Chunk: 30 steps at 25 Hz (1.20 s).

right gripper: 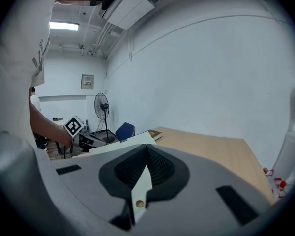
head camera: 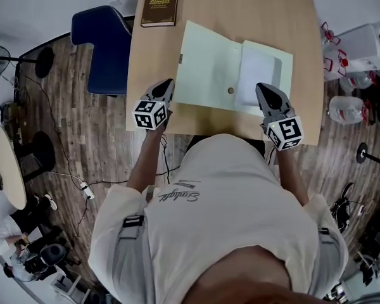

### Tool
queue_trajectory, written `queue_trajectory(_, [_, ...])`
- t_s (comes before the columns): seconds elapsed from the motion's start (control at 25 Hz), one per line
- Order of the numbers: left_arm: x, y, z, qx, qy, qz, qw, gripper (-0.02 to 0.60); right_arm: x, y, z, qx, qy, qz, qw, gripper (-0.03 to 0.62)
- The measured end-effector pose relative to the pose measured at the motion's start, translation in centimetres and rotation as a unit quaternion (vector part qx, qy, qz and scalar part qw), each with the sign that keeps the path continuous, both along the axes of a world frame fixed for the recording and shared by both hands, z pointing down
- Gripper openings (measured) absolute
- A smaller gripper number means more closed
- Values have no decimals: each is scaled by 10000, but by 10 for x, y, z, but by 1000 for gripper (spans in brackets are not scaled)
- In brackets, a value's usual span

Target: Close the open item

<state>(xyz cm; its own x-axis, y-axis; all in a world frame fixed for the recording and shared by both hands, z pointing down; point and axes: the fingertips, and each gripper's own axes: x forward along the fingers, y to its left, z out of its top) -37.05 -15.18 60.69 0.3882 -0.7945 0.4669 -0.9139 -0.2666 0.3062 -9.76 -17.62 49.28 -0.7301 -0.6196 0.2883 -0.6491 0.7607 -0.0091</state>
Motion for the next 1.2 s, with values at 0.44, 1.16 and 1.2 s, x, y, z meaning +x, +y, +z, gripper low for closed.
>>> queue_trajectory(0.44, [34,-5,-6,104,603,185,9980,15,18,6,0,-31,41,129,9999,-5])
queue_trajectory(1.16, [183,-15,-29,257,504,1350,9892,15,105,8,2,-6,-199,591,9981,-5])
queue_trajectory(1.2, [189,-16,-29,242,487,1388,9888,15,112,9,4,-27,-230,649,9976,-5])
